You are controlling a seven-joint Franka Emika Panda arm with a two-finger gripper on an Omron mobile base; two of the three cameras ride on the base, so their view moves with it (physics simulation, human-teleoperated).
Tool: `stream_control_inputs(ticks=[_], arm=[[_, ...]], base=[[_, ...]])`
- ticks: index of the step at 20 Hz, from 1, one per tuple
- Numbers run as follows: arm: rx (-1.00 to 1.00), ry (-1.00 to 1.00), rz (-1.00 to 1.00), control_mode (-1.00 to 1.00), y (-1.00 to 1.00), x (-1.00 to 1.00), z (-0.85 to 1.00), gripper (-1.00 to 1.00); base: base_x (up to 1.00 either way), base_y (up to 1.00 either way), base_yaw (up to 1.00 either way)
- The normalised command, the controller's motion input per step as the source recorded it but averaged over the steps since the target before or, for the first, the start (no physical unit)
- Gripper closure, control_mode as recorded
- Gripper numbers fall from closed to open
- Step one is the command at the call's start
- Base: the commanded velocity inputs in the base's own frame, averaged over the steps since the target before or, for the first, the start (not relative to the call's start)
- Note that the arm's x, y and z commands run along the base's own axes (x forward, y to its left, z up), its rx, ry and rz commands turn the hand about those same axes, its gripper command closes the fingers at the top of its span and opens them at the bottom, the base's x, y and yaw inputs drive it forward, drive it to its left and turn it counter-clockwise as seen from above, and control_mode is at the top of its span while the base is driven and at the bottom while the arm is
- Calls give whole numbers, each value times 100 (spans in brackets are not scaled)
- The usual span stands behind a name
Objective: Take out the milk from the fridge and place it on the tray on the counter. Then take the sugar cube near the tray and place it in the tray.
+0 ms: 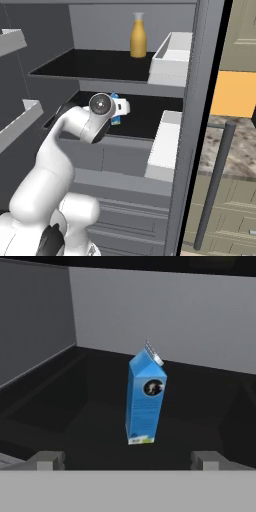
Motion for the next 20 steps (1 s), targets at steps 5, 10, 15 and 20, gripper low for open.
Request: stream_control_inputs(ticks=[5, 10, 15, 20], arm=[[0, 0, 0, -100, 0, 23, -12, -100], [0, -2, 0, -100, 0, 9, -7, -100], [0, -1, 0, -100, 0, 9, -3, -100], [0, 0, 0, -100, 1, 33, -6, -100]], base=[[0, 0, 0], [0, 0, 0], [0, 0, 0], [0, 0, 0]])
